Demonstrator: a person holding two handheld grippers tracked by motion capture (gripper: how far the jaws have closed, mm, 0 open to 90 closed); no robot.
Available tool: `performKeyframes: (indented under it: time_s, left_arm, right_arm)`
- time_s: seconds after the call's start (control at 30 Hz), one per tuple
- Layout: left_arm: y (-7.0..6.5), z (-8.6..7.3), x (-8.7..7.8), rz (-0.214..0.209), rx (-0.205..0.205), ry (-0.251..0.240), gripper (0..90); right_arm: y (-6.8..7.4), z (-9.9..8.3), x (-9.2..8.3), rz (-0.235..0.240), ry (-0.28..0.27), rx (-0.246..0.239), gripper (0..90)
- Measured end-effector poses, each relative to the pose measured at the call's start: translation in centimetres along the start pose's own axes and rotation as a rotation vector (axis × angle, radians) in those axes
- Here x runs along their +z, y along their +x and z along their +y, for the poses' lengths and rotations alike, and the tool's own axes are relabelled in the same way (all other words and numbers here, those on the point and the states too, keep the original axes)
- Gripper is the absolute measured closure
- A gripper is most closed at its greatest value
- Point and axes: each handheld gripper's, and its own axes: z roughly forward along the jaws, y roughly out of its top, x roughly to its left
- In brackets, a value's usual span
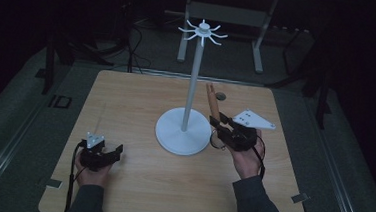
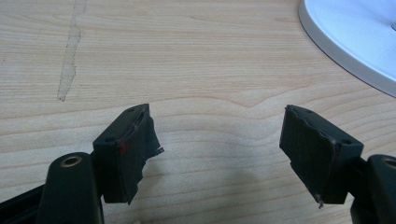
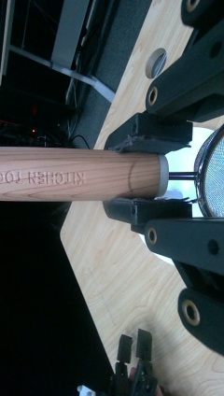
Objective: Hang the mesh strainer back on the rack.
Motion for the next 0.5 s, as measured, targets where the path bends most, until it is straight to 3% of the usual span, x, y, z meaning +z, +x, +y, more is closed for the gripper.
performKeyframes:
  time_s: [0.5]
  left_arm:
    - [0.0, 0.0, 0.0, 0.000, 0.001, -0.001, 26.0]
  right_arm:
    - [0.0, 1.1, -0.1, -0.006, -0.032, 0.016, 69.1]
